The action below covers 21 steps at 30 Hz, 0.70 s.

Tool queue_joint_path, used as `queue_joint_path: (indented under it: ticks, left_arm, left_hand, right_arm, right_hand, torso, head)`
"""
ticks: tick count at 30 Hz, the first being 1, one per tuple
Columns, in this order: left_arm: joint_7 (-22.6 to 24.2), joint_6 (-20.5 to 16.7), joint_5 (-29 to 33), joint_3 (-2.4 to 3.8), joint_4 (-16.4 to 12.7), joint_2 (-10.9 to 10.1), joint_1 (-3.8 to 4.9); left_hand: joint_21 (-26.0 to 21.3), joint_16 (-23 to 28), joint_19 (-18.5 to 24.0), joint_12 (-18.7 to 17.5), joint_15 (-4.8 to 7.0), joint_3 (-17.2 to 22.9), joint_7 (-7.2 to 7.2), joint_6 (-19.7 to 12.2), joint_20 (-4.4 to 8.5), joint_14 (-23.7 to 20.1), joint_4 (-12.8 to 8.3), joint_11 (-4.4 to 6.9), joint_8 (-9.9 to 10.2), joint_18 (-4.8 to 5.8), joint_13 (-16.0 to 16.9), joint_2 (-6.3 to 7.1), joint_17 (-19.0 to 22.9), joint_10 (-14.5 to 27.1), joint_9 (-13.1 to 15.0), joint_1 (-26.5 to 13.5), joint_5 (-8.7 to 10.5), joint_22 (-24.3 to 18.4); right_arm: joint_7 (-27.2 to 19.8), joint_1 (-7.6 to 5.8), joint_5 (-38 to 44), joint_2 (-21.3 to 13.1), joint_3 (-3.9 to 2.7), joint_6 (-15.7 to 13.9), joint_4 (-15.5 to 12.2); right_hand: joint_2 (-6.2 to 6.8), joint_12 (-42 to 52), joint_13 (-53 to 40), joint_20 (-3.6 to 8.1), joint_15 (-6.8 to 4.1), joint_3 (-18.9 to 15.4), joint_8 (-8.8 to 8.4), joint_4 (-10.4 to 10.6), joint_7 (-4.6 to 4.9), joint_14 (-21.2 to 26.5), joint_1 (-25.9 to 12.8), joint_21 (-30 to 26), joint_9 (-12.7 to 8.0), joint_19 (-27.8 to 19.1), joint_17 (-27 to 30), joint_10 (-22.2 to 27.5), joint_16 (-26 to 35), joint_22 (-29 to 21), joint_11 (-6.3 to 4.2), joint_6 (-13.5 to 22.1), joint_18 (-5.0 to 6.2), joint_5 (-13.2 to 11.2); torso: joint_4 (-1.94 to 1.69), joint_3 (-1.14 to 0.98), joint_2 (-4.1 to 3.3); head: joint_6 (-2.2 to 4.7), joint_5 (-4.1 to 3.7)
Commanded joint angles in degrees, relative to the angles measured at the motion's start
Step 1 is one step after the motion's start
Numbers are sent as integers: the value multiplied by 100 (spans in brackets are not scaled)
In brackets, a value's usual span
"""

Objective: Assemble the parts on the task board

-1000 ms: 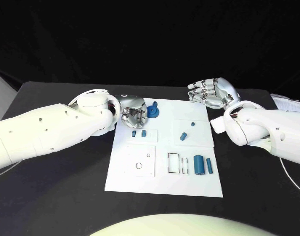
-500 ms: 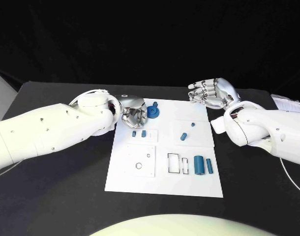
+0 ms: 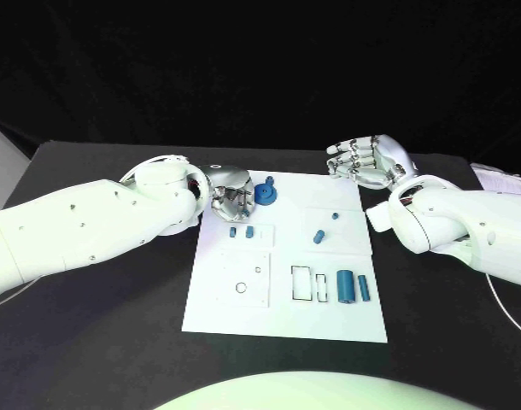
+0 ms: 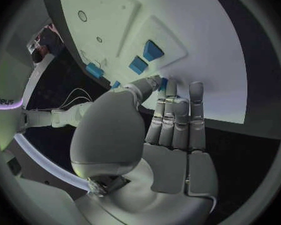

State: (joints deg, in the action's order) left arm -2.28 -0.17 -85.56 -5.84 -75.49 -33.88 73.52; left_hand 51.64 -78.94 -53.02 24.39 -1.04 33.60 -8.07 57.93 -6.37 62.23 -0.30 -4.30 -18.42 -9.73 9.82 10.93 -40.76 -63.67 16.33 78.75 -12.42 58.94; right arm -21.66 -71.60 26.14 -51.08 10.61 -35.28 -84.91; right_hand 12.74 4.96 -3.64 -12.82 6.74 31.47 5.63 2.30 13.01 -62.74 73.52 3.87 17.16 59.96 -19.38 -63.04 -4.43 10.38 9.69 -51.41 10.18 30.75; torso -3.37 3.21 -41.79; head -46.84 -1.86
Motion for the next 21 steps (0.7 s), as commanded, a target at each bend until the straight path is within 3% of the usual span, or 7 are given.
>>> queue_joint_path:
  ticks: [1, 11, 21]
  left_arm:
    - [-10, 226, 40, -15, -4, 0, -18]
    - [1, 266, 51, -16, -19, -19, -18]
    - [-14, 171, 56, -16, -26, -31, -17]
  left_hand:
    - [-14, 31, 2, -42, 5, 29, 1, -11, -45, -42, -5, 2, 16, -69, -3, -11, 4, 16, 11, 57, 10, -5]
    - [-10, 29, 8, -47, 12, 24, 12, 29, -50, -48, -45, 14, 15, -73, 5, 17, 2, -37, 21, 95, 19, 5]
    - [-12, 87, 37, -154, -21, 28, -25, -241, -75, -297, -57, -21, 234, -73, 5, 100, 274, 77, -46, 79, 24, 33]
  right_arm:
    - [-59, 2, 20, 2, -1, 89, -11]
    - [-58, 2, 19, -2, -1, 85, -11]
    - [-58, 2, 19, -2, -1, 82, -8]
  right_hand:
    - [-57, -37, 4, 4, 21, 14, -38, -22, 46, -1, -18, 23, -9, 30, 7, -34, 21, -5, 0, -40, 22, 34]
    - [-57, -37, 4, 4, 21, 14, -38, -22, 46, -1, -18, 23, -9, 30, 7, -34, 21, -5, 0, -40, 22, 34]
    - [-57, -37, 4, 4, 21, 14, -38, -22, 46, -1, -18, 23, -9, 30, 7, -34, 21, -5, 0, -40, 22, 34]
  torso:
    - [0, 1, -1]
    - [-2, 2, 2]
    - [2, 2, -1]
  head:
    - [-5, -2]
    - [-18, -3]
    - [-23, -6]
